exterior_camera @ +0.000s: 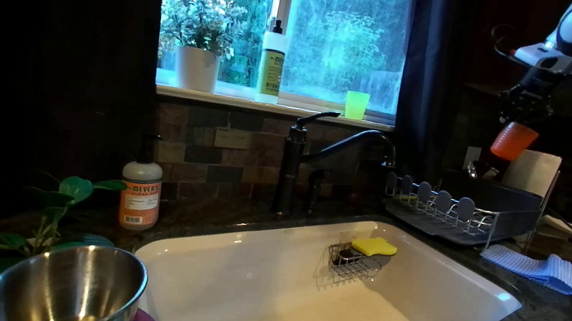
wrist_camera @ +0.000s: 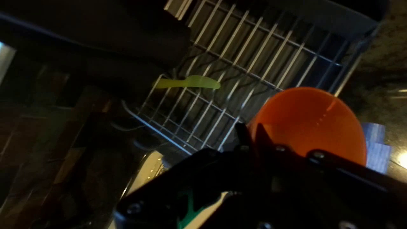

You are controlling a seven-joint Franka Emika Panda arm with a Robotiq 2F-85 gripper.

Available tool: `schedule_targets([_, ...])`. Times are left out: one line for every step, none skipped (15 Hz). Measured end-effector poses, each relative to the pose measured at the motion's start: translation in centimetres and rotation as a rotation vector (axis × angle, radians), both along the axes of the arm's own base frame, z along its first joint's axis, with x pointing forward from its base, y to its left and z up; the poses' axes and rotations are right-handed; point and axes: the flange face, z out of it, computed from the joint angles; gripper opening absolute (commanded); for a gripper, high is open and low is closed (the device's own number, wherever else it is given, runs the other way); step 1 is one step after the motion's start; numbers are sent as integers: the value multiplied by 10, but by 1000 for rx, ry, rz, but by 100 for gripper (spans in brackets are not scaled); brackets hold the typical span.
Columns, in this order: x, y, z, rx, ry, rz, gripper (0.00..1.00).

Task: Put the orange cup on the window seal

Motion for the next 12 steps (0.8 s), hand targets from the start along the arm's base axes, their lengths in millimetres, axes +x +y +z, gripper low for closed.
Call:
schedule_targets([12,18,12,-20,-16,49,2])
schedule_targets([26,40,25,-42,-34,103,2])
schedule_targets([40,64,38,-61,-52,158,2])
schedule_targets([54,89,52,-78,-70,214,2])
schedule_targets([66,114,64,-95,-86,272,2])
schedule_targets([79,138,75,-112,-99,331,2])
schedule_targets([91,159,83,-129,-107,388,2])
schedule_targets([103,174,88,-135,-112,444,2])
schedule_targets([114,183,92,-130,-117,502,7])
schedule_targets([123,185,94,-124,-125,551,7])
schedule_targets([129,183,93,-122,-133,585,7])
schedule_targets([132,178,93,-124,-135,598,7])
